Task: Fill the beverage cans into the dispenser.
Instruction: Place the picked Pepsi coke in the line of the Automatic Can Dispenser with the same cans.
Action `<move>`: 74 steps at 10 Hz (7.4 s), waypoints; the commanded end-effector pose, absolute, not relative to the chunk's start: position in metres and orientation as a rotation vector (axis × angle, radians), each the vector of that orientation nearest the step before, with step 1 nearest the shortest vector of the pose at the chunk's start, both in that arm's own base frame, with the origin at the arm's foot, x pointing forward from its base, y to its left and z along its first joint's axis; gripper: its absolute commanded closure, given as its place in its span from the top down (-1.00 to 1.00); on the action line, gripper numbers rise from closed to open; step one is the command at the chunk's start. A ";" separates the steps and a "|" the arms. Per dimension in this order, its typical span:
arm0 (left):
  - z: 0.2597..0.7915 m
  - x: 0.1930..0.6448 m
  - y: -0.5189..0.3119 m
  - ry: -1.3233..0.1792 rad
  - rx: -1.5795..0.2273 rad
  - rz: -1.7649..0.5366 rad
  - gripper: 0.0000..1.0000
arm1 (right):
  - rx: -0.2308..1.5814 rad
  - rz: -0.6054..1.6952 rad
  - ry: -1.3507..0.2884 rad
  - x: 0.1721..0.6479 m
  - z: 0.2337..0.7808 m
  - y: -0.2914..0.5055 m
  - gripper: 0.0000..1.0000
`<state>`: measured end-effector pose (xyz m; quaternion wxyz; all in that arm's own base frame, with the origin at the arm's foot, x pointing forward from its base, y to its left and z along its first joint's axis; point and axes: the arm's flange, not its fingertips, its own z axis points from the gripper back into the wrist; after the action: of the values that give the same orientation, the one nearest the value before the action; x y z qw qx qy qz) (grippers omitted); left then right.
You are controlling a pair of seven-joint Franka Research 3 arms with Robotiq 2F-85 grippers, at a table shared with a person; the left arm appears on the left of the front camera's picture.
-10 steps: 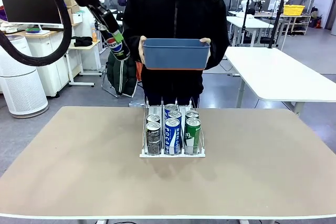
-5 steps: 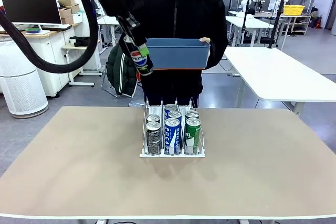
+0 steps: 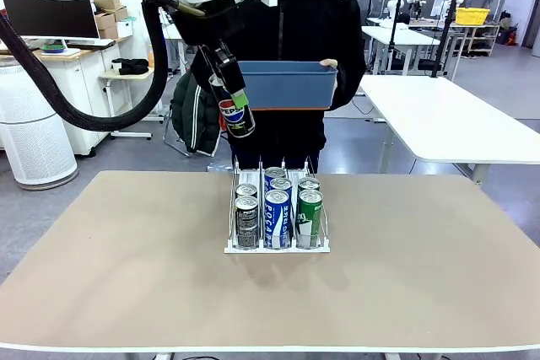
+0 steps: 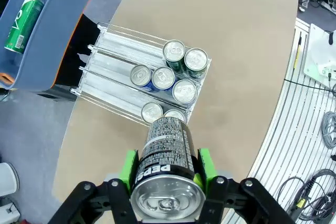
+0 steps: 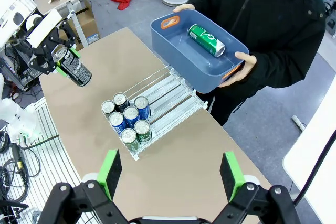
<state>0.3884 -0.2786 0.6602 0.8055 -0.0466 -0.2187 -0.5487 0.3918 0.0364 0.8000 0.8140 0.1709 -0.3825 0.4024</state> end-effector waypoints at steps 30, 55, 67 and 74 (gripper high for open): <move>0.452 0.328 -0.321 -0.493 -0.047 -0.872 0.16 | 0.366 0.857 -0.815 0.392 0.800 0.037 1.00; 0.391 0.414 -0.319 -0.400 -0.030 -0.807 0.16 | 0.366 0.857 -0.815 0.392 0.800 0.037 1.00; 0.391 0.433 -0.315 -0.301 -0.102 -0.776 0.99 | 0.366 0.857 -0.815 0.392 0.800 0.037 1.00; 0.424 0.417 -0.317 -0.363 -0.075 -0.773 1.00 | 0.366 0.857 -0.815 0.392 0.800 0.037 1.00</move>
<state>0.4097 -0.3178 0.4269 0.9073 -0.0345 -0.1801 -0.3783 0.3918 0.0364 0.8000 0.8140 0.1709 -0.3825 0.4023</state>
